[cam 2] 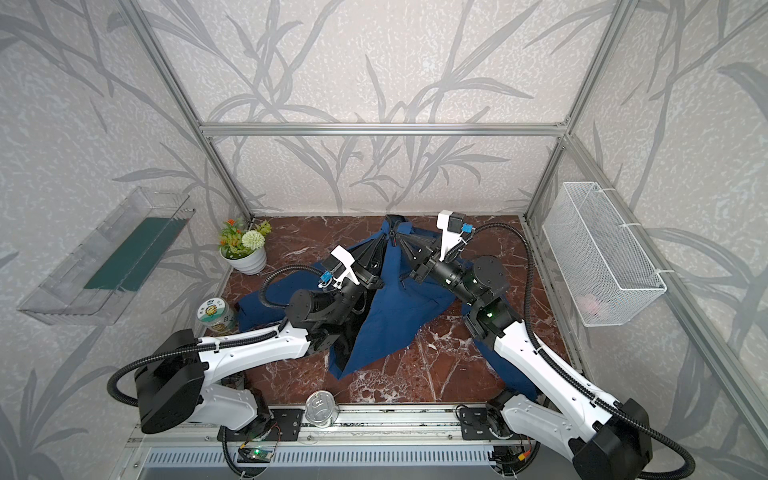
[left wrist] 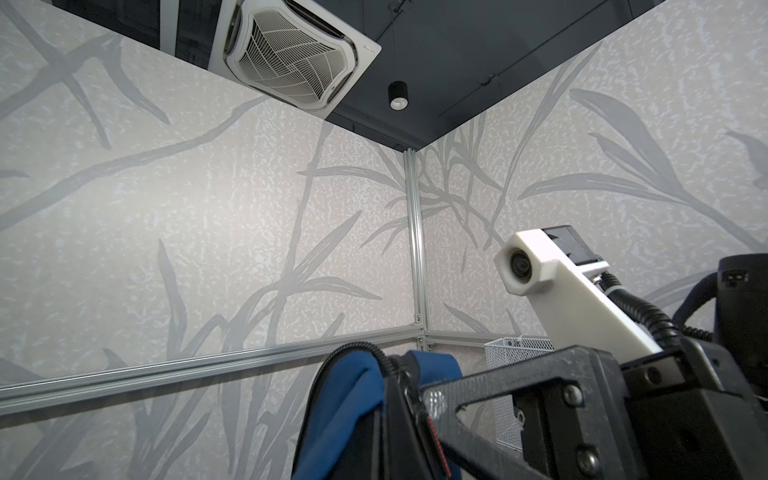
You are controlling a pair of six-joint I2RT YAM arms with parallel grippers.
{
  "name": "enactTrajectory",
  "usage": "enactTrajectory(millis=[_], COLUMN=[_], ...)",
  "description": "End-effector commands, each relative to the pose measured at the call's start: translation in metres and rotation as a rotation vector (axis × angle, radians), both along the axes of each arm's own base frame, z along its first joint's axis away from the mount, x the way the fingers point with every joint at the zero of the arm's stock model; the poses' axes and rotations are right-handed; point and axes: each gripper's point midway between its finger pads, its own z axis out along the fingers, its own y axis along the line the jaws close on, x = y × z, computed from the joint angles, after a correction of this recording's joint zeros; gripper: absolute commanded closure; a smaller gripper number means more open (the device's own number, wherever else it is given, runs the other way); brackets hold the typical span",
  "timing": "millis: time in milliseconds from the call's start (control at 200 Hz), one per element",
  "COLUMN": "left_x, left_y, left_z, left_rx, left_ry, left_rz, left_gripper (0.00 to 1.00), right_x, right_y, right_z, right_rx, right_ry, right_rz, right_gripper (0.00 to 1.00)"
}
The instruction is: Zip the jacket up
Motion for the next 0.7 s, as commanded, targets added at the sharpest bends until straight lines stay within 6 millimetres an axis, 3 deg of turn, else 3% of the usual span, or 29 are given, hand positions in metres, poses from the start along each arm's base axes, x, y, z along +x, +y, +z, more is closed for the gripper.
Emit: enactTrajectory(millis=[0, 220, 470, 700], left_x=[0.002, 0.000, -0.001, 0.000], left_y=[0.012, 0.008, 0.007, 0.012], left_z=[0.009, 0.007, 0.004, -0.006], left_rx=[-0.019, -0.003, 0.002, 0.004], left_ry=[-0.044, -0.053, -0.050, -0.019], left_rz=[0.052, 0.041, 0.034, 0.042], left_gripper=[1.00, 1.00, 1.00, 1.00], right_x=[-0.017, -0.021, -0.016, -0.017], right_y=[-0.041, -0.044, -0.021, -0.033], right_z=[0.059, 0.054, 0.034, 0.064], right_rx=[0.162, 0.182, 0.189, 0.185], right_ry=[-0.129, -0.069, -0.006, -0.131], right_rz=[-0.100, -0.091, -0.054, -0.133], right_gripper=[1.00, 1.00, 1.00, 1.00])
